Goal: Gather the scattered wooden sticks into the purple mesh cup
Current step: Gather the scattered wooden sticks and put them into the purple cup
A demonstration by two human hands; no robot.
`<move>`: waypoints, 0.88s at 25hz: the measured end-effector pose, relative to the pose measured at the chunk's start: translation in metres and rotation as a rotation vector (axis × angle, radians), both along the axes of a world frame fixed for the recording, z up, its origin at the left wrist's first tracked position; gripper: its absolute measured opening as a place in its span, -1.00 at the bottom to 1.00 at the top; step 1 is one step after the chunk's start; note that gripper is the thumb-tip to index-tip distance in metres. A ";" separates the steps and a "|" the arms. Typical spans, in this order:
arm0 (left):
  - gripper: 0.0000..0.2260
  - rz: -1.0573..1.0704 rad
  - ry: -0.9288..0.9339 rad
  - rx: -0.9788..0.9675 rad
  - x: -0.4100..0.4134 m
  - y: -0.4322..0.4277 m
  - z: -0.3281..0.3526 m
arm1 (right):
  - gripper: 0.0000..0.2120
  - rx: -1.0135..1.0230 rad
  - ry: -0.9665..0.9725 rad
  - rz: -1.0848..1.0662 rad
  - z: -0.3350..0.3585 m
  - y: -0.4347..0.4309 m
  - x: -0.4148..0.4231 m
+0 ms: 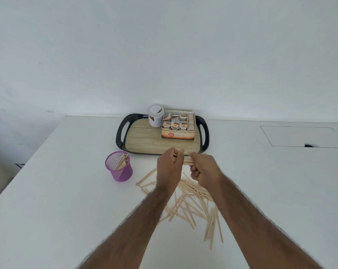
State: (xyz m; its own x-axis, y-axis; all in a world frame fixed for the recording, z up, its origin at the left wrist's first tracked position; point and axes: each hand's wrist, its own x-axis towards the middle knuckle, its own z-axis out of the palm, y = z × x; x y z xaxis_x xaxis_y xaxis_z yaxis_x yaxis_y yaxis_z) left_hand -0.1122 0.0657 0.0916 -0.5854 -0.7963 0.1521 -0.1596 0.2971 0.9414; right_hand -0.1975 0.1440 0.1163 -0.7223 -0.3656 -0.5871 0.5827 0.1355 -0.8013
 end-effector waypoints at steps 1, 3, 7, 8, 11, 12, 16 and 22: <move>-0.77 -0.016 -0.005 -0.008 0.000 -0.001 -0.002 | -0.86 -0.045 -0.048 -0.028 -0.002 0.000 -0.003; -0.85 -0.037 0.002 -0.008 0.001 -0.004 -0.004 | -0.87 -0.102 -0.097 -0.031 -0.006 0.002 -0.005; -0.81 -0.041 0.054 -0.026 0.004 -0.005 -0.005 | -0.68 0.037 -0.015 0.084 -0.010 0.001 0.000; -0.80 -0.037 0.070 -0.013 0.005 -0.006 -0.005 | -0.68 0.025 0.003 0.073 -0.011 -0.001 0.002; -0.78 -0.075 0.147 0.149 0.004 -0.006 0.002 | -0.73 -0.112 0.055 -0.032 -0.013 -0.005 0.003; -0.77 -0.107 0.176 0.236 0.004 -0.005 0.007 | -0.72 -0.132 0.092 -0.052 -0.012 -0.005 0.003; -0.63 -0.071 0.219 0.506 0.003 -0.015 0.020 | -0.64 -0.142 0.298 -0.099 -0.010 0.001 -0.004; -0.56 -0.196 0.109 0.622 -0.003 -0.010 0.022 | -0.51 0.015 0.677 -0.018 -0.011 -0.007 0.011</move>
